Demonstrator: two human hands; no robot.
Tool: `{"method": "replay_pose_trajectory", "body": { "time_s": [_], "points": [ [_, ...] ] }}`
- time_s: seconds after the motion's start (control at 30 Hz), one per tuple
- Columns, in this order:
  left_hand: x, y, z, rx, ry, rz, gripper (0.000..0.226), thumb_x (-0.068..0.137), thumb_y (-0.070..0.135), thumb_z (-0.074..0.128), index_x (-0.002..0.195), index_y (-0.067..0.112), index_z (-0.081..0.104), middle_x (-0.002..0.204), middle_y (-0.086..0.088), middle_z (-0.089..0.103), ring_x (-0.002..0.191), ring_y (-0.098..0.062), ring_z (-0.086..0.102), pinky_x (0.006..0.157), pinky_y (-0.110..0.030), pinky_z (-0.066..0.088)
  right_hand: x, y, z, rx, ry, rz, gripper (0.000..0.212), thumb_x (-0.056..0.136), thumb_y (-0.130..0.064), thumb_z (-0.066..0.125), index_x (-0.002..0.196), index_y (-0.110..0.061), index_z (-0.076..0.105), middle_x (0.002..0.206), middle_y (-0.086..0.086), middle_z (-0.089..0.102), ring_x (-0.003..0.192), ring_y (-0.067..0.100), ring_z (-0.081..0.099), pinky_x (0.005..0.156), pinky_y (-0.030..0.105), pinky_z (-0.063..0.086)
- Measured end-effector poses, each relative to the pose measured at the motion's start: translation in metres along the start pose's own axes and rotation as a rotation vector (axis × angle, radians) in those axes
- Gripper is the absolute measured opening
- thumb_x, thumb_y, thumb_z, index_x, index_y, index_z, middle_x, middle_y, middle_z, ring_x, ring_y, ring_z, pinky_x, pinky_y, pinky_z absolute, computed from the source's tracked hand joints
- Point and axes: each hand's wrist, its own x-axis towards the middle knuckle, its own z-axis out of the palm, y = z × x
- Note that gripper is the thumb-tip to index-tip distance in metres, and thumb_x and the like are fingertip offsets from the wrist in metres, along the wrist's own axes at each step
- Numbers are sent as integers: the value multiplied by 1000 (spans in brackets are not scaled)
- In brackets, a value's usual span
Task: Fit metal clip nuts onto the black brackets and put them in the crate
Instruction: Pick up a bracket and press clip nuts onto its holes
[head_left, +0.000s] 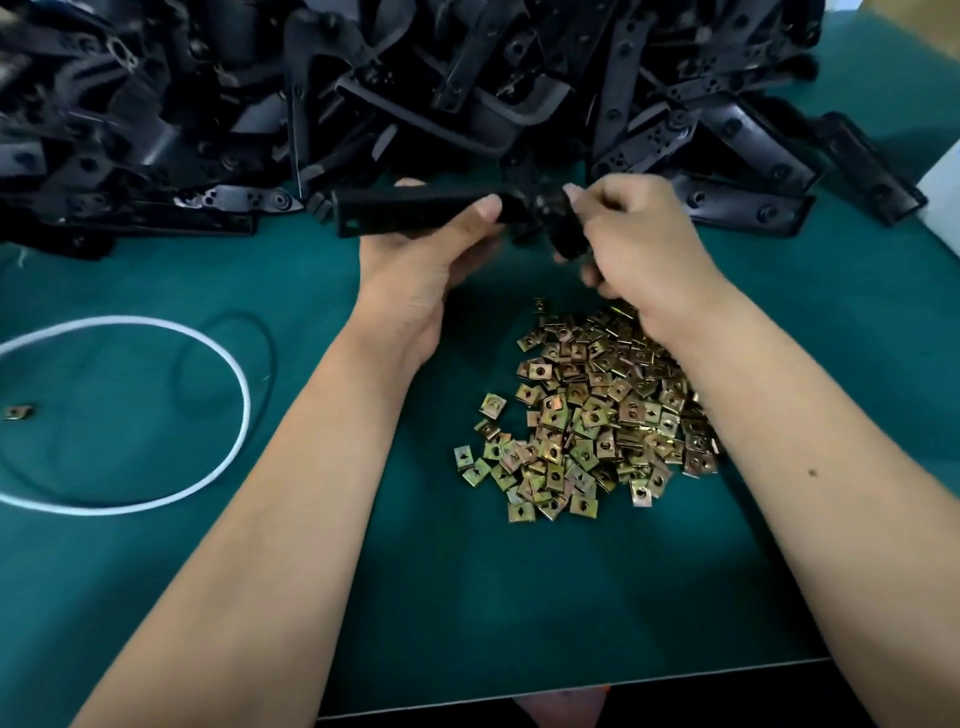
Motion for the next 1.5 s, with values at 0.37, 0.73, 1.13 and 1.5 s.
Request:
{"method": "replay_pose_trajectory", "body": {
  "time_s": [0.37, 0.73, 1.13, 1.5],
  "points": [
    [9, 7, -9, -264, 151, -53, 22, 105, 18, 59, 121, 5, 53, 111, -16, 62, 84, -23, 62, 80, -35, 58, -8, 2, 5, -636, -266, -292, 21, 80, -41, 87, 79, -27, 71, 72, -13, 67, 69, 6, 65, 71, 32, 56],
    [9, 6, -2, -351, 318, -185, 12, 110, 16, 44, 108, 8, 53, 84, -8, 67, 63, -18, 66, 55, -27, 54, -22, -4, 28, 438, -67, -155, 10, 87, 7, 75, 93, 0, 72, 80, 14, 74, 67, 22, 73, 64, 27, 59],
    [5, -1, 6, -107, 508, -30, 25, 110, 32, 44, 93, 13, 44, 95, -9, 53, 89, -24, 55, 95, -52, 53, -40, -16, 50, 844, -49, 61, 11, 86, 7, 75, 93, 0, 71, 82, 13, 75, 74, 25, 76, 63, 23, 59],
    [4, -7, 12, 40, 502, 50, 29, 110, 32, 41, 87, 14, 40, 89, -9, 45, 84, -23, 46, 79, -41, 44, -44, -18, 50, 824, -33, 106, 11, 85, 4, 77, 87, -5, 72, 73, 6, 74, 65, 18, 73, 53, 22, 54]
  ]
}}
